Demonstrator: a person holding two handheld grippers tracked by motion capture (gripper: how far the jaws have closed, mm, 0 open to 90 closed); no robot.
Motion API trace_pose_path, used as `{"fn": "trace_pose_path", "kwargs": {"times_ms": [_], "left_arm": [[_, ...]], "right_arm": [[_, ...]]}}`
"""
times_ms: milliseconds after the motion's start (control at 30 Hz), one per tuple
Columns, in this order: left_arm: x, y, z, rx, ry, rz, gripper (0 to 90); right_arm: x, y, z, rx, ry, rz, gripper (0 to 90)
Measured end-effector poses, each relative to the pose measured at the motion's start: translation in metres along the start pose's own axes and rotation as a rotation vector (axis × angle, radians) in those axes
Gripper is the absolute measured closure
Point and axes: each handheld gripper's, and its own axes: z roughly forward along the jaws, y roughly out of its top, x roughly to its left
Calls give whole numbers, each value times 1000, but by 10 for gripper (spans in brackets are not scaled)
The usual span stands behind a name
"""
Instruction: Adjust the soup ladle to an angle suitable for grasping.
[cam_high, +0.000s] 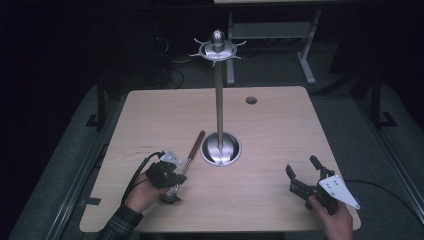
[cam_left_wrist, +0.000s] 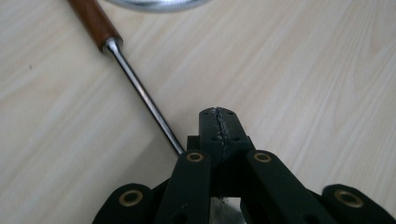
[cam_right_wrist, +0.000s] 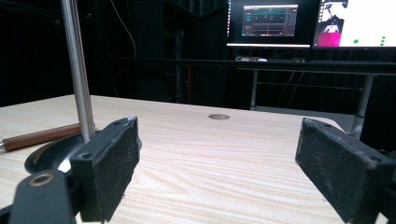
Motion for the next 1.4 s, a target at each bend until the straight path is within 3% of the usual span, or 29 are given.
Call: {"fn": "trace_pose_path", "kwargs": {"times_ms": [200,567,1000,1400], "left_arm": [[0,-7,2,24,4,-14,900],[2,-8,5,51,0,-3,900],[11,-12,2,57,37,-25,900],[21,-14,-3,87,97,-27,900]], "right_arm": [[1,0,0,-2,0,-3,130],[1,0,0,-4,-2,1,130],[1,0,-1,-5,1,-2,130],[1,0,-1,-4,2,-3,130]]}}
